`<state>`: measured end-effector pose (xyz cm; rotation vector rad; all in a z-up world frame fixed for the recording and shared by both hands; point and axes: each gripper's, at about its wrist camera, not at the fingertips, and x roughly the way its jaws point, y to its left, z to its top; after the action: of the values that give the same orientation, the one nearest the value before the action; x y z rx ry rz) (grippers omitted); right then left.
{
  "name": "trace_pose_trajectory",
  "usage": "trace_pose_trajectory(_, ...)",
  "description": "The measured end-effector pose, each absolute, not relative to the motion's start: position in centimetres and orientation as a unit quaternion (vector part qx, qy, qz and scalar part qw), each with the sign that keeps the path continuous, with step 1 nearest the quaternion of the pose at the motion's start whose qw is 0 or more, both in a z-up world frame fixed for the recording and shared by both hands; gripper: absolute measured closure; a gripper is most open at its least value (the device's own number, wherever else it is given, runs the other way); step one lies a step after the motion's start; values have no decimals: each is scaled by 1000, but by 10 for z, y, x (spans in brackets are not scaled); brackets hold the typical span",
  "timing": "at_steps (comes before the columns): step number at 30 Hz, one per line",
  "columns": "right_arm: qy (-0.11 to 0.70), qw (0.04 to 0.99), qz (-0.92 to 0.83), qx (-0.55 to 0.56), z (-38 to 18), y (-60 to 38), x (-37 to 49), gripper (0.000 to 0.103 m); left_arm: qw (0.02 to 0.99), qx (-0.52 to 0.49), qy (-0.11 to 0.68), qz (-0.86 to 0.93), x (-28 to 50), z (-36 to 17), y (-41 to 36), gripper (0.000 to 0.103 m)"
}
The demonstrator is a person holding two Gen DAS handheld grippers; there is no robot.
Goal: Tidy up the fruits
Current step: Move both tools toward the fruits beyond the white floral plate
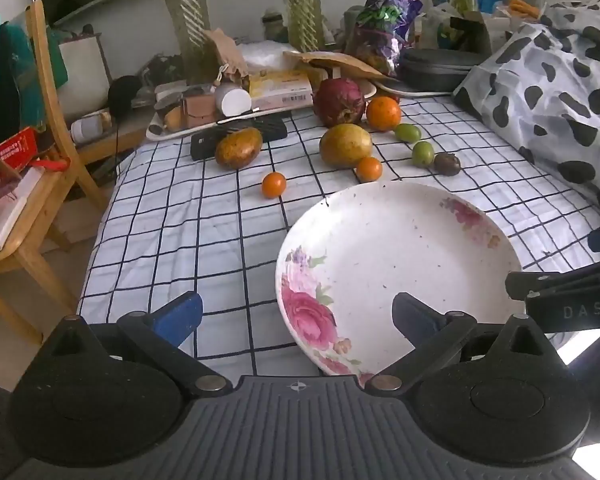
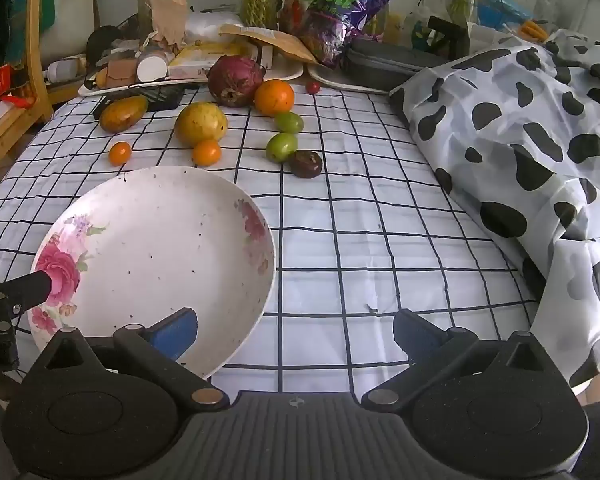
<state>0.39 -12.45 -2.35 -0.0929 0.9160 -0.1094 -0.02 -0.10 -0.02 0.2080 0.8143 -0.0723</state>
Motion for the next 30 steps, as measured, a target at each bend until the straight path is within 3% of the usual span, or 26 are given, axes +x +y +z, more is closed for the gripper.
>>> trace_pose_trajectory(30,385,920,-77,-17,-19,-138,-3,0,917,31,381,-117,-5,2,2,1)
